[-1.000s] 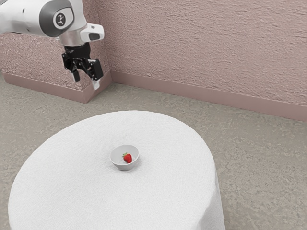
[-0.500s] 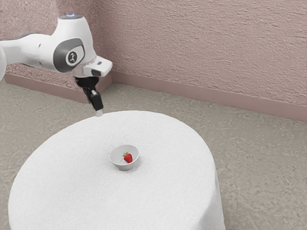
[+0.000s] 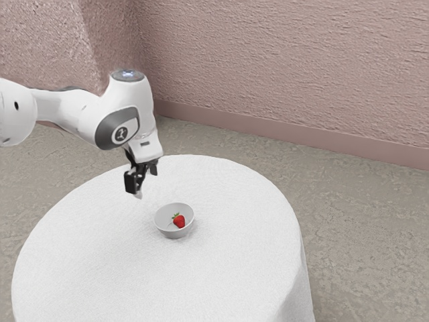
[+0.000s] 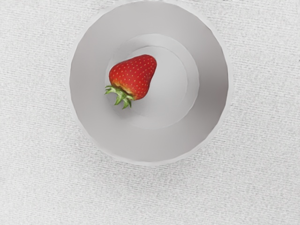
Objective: Take strawberry from the bowl
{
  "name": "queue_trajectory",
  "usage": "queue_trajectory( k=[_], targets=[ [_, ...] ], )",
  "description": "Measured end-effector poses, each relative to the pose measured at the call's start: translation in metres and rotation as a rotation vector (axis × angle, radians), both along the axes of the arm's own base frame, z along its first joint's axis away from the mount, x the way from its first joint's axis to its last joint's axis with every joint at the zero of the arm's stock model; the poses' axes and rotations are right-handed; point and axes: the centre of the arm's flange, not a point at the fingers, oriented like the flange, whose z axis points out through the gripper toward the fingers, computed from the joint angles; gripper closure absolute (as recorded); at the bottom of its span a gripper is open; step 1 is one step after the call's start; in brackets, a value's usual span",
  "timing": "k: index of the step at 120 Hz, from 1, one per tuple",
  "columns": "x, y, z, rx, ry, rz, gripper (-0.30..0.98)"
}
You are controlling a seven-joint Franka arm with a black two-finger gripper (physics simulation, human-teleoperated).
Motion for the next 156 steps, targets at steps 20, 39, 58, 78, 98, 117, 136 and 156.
queue_trajectory(
  k=[20, 39, 58, 78, 98, 117, 136, 156],
  targets=[
    [0.02, -0.006, -0.021, -0.042, 0.038, -0.146, 0.01],
    [0.024, -0.018, -0.045, -0.085, 0.091, -0.265, 0.03],
    [0.025, -0.022, -0.056, -0.103, 0.114, -0.352, 0.18],
    [0.026, -0.032, -0.072, -0.108, 0.123, -0.441, 0.26],
    [0.029, -0.034, -0.083, -0.11, 0.115, -0.498, 0.31],
    [0.032, -0.033, -0.094, -0.11, 0.107, -0.538, 0.36],
    [0.035, -0.033, -0.105, -0.11, 0.101, -0.567, 0.39],
    [0.037, -0.033, -0.113, -0.11, 0.097, -0.592, 0.41]
  ],
)
